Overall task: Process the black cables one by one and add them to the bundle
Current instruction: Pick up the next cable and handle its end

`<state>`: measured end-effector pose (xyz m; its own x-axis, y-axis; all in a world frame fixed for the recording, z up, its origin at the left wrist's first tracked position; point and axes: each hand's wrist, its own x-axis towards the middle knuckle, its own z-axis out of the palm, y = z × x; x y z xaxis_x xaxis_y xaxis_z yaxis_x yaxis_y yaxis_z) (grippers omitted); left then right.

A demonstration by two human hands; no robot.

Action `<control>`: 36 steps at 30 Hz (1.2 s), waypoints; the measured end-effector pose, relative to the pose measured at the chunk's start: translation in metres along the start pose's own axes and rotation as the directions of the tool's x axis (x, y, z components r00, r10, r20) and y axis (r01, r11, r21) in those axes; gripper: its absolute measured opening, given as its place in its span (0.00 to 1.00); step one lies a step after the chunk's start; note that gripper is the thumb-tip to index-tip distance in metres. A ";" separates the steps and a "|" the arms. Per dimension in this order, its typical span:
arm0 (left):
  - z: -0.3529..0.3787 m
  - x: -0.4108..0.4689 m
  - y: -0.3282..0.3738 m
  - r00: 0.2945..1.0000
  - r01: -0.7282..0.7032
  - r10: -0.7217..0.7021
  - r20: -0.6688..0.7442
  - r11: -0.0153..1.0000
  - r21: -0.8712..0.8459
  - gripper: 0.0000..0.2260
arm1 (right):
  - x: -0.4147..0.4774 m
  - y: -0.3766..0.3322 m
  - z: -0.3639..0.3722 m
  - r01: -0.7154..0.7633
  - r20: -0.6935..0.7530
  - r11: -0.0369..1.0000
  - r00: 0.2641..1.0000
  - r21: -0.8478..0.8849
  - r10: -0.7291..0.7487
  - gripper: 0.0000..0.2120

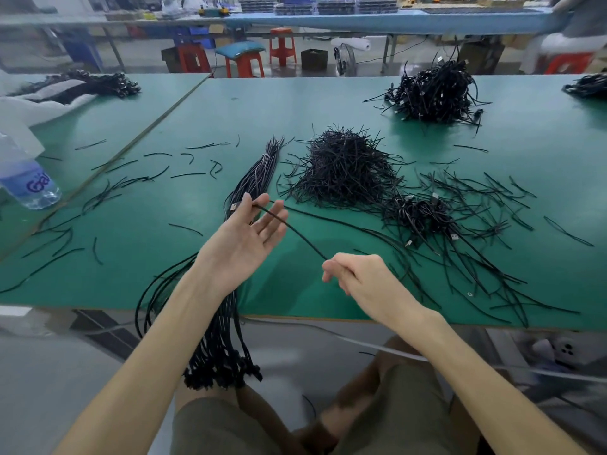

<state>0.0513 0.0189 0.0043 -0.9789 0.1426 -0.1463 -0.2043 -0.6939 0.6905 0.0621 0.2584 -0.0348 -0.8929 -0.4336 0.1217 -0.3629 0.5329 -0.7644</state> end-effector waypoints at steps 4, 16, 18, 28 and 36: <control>0.011 -0.004 -0.002 0.987 0.027 0.002 0.158 0.983 -0.182 0.18 | -0.002 0.001 0.000 -0.010 0.078 0.999 0.997 -0.049 0.014 0.25; 0.036 -0.017 -0.050 0.964 -0.240 -0.016 0.264 0.366 0.899 0.14 | 0.017 -0.037 -0.016 0.077 -0.243 0.966 0.970 0.246 -0.015 0.30; 0.037 -0.018 -0.063 0.985 -0.173 0.100 0.141 0.621 0.765 0.14 | 0.013 -0.044 -0.012 0.124 -0.305 0.975 0.950 0.185 -0.063 0.28; 0.050 -0.017 -0.038 0.992 0.100 -0.071 0.109 0.951 -0.292 0.15 | -0.007 -0.032 0.022 0.131 -0.218 0.983 0.971 0.132 -0.101 0.30; 0.033 -0.028 -0.019 0.929 -0.360 0.053 0.366 0.355 0.863 0.21 | 0.029 -0.029 -0.031 0.005 -0.426 1.000 0.905 -0.015 -0.011 0.32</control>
<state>0.0825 0.0512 0.0186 -0.9215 0.3539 0.1599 0.2774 0.3115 0.9088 0.0382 0.2524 0.0104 -0.9173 -0.0887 0.3881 -0.3715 0.5415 -0.7542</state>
